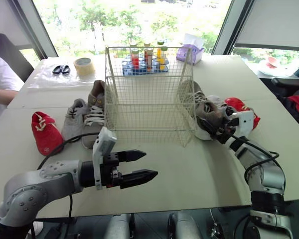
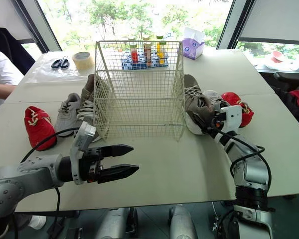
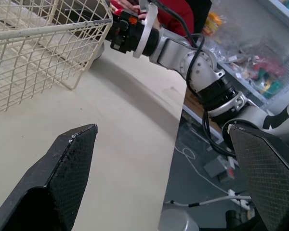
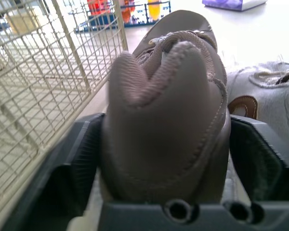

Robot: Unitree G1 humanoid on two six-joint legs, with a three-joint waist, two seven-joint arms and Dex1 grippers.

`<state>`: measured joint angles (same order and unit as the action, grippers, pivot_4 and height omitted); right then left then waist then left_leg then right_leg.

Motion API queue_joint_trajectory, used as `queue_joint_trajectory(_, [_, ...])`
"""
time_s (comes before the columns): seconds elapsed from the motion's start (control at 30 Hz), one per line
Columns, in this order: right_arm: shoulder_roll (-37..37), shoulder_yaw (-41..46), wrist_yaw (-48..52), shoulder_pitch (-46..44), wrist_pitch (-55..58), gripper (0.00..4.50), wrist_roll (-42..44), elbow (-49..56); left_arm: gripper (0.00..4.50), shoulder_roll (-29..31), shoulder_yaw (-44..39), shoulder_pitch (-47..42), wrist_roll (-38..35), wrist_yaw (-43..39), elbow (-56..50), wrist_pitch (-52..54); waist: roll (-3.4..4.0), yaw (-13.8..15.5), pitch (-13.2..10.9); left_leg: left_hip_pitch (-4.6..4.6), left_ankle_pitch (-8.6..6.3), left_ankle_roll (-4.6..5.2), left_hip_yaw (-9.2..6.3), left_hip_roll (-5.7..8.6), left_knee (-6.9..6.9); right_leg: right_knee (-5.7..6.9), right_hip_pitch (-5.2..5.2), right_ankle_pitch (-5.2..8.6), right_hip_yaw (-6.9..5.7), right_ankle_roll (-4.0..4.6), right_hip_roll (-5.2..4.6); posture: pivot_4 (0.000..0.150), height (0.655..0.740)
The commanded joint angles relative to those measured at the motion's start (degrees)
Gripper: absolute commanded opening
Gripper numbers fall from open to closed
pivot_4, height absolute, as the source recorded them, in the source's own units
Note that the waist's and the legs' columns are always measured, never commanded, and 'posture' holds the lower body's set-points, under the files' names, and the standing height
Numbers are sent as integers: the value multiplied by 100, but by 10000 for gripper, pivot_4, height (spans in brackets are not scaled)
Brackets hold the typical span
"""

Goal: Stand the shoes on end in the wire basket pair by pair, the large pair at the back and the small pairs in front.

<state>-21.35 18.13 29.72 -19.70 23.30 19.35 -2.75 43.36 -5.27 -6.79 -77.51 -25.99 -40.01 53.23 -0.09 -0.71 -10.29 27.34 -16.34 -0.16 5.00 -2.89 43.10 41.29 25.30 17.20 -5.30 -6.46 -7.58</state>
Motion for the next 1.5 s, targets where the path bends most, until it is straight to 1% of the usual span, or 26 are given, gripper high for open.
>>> queue_joint_trajectory(0.03, [35, -88, -62, -174, -290, 24035, -21, -275, 45000, 8, 7, 34, 98, -80, -187, -138, 0, -7, 0, 0, 0, 0, 1, 0, 0, 0, 0, 0, 0, 0, 0, 1500, 6675])
queue_joint_trajectory(0.1, [127, -204, -43, -172, -405, 16977, -33, -364, 45000, 8, 24, 42, 155, -110, -191, -149, -6, -16, 5, -1, 0, 0, 2, -1, 1, 0, -1, 0, 0, 0, 0, 1500, 6675])
queue_joint_trajectory(0.17, [160, -248, -41, -122, -430, 8237, -1, -347, 45000, 17, 11, 47, 163, -136, -187, -147, -7, -18, 6, -2, 0, 0, 0, -3, 1, 0, -2, 0, 0, 0, 2, 1500, 6675])
queue_joint_trajectory(0.2, [172, -250, -62, -90, -423, 4959, 21, -318, 45000, 26, -10, 50, 131, -149, -182, -139, -7, -19, 6, -2, 0, 0, 1, -3, 1, 0, -2, 0, 0, 0, 2, 1500, 6675])
queue_joint_trajectory(0.23, [186, -247, -89, -60, -403, 2888, 52, -281, 45000, 41, -43, 52, 75, -169, -172, -128, -7, -20, 6, -2, 0, 0, 1, -3, 1, 0, -2, 0, 0, 0, 2, 1500, 6675])
queue_joint_trajectory(0.4, [180, -134, -274, -24, -433, 2704, 145, 21, 45000, 157, -187, -18, -201, -245, -92, -89, -6, -10, 7, -2, 0, -1, 0, -4, 1, 0, -2, 0, 0, 0, 1, 1500, 6675])
queue_joint_trajectory(0.53, [35, 119, -542, -238, -495, 2704, 234, 352, 45000, 342, -345, -97, -450, -343, 32, -78, 0, -5, 3, 0, 0, -1, 1, -3, 1, 0, 1, 0, 0, 0, 0, 1500, 6675])
queue_joint_trajectory(0.6, [-152, 304, -707, -475, -443, 2704, 323, 645, 45000, 479, -507, -115, -548, -495, 176, -70, 13, -5, -5, 2, 0, -1, 1, -3, 1, 0, 4, 0, 0, 0, -1, 1500, 6675])
queue_joint_trajectory(0.73, [-817, 661, -972, -1245, -84, 2704, 599, 1359, 45000, 760, -864, -456, -937, -754, 627, -27, 72, 21, -42, 17, 1, 0, 7, 2, 4, 2, 18, -1, 3, -1, -8, 1500, 6675])
queue_joint_trajectory(0.83, [-1103, 703, -1011, -1500, 53, 2704, 659, 1504, 45000, 856, -931, -680, -1041, -866, 830, 9, 72, 24, -41, 15, 0, 0, 4, 2, -2, 0, 17, 1, 2, -3, -4, 1500, 6675])
queue_joint_trajectory(0.97, [-1666, 682, -854, -2021, 18, 2704, 584, 1538, 45000, 943, -1067, -1292, -1274, -834, 1351, 25, 62, 8, -38, 11, 0, 0, 7, 1, -2, -3, 11, 7, 1, -5, -2, 1500, 6675])
queue_joint_trajectory(1.0, [-1877, 651, -734, -2171, -64, 2704, 526, 1476, 45000, 972, -1127, -1521, -1326, -802, 1589, 21, 62, 7, -38, 11, 0, 1, 9, 2, -2, -3, 11, 6, 1, -6, -3, 1500, 6675])
queue_joint_trajectory(1.03, [-2228, 584, -426, -2382, -205, 2704, 464, 1354, 45000, 1025, -1220, -1871, -1446, -774, 1962, 22, 62, 8, -39, 11, 0, 2, 10, 2, -1, -3, 11, 6, 1, -5, -4, 1500, 6675])
queue_joint_trajectory(1.1, [-2812, 465, 220, -2775, -496, 2704, 437, 1044, 45000, 1117, -1345, -2560, -1454, -842, 2656, 2, 69, 35, -53, 14, -1, 4, 11, 5, 2, 1, 12, 6, 1, -5, -5, 1500, 6675])
queue_joint_trajectory(1.17, [-3209, 184, 880, -3297, -793, 2704, 450, 643, 45000, 1224, -1293, -3421, -1036, -1111, 3564, -50, 67, 10, -58, 19, -5, 12, 24, 8, 1, 1, 20, 6, 0, -6, -4, 1500, 6675])
queue_joint_trajectory(1.23, [-3345, -122, 1367, -3866, -1024, 2704, 476, 360, 45000, 1231, -1183, -4360, -605, -1311, 4585, -87, 66, -11, -58, 15, -4, 9, 32, 6, -6, -3, 20, 7, 1, -7, -3, 1500, 6675])
queue_joint_trajectory(1.33, [-3220, -532, 1851, -4479, -1315, 2704, 451, 206, 45000, 1084, -871, -5565, 170, -1861, 5814, -159, 63, -50, -58, 11, -2, 6, 45, 4, -21, -13, 22, 9, 5, -10, -1, 1500, 6675])
queue_joint_trajectory(1.4, [-3110, -731, 2052, -4710, -1496, 2704, 365, 128, 45000, 965, -596, -6084, 833, -2345, 6381, -353, 60, -48, -57, 9, -2, 5, 53, 3, -19, -12, 22, 10, 8, -14, -2, 1500, 6675])
queue_joint_trajectory(1.5, [-2924, -907, 2268, -4995, -1583, 2704, 434, 139, 45000, 775, -377, -6772, 1548, -3020, 7199, -517, 54, -23, -61, 11, -2, 6, 59, 3, -8, -6, 21, 10, 8, -15, -4, 1500, 6675])
